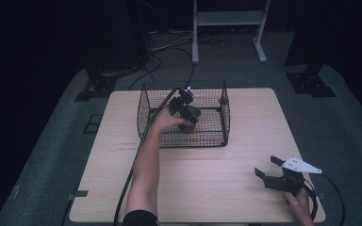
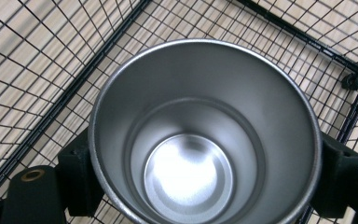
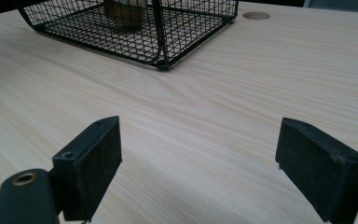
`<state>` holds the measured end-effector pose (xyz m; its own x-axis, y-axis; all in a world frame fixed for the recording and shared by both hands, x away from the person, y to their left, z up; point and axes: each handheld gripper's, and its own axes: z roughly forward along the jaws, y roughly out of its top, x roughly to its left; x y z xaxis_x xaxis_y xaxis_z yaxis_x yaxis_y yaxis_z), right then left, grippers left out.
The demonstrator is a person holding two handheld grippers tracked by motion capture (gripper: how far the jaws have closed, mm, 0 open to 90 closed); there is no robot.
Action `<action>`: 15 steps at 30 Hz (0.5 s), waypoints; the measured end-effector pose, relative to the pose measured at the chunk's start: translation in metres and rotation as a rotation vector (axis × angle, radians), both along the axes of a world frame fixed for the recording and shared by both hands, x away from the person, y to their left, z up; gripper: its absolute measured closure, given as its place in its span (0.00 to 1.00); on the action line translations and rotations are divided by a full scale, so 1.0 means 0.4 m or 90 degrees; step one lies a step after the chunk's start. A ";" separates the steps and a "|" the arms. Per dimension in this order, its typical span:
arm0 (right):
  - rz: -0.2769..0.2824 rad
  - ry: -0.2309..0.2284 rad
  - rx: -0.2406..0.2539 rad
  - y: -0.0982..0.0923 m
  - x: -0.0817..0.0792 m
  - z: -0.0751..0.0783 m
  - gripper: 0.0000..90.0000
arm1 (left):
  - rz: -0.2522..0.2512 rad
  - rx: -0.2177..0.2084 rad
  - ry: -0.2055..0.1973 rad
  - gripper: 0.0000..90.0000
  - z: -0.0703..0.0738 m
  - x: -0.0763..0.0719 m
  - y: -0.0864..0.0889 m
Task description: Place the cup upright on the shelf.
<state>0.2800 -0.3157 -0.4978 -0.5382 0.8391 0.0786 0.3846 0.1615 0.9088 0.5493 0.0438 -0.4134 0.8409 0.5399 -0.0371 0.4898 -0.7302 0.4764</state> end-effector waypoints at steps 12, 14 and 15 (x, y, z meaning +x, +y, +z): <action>0.001 0.000 -0.003 0.002 -0.001 0.000 0.15 | 0.000 0.008 0.004 0.17 -0.002 -0.013 0.020; 0.001 0.000 -0.003 0.002 -0.001 0.000 0.15 | -0.003 0.013 0.008 0.17 -0.002 -0.013 0.025; 0.001 0.000 -0.003 0.002 -0.001 0.000 0.15 | -0.003 0.014 0.009 0.17 -0.003 -0.015 0.028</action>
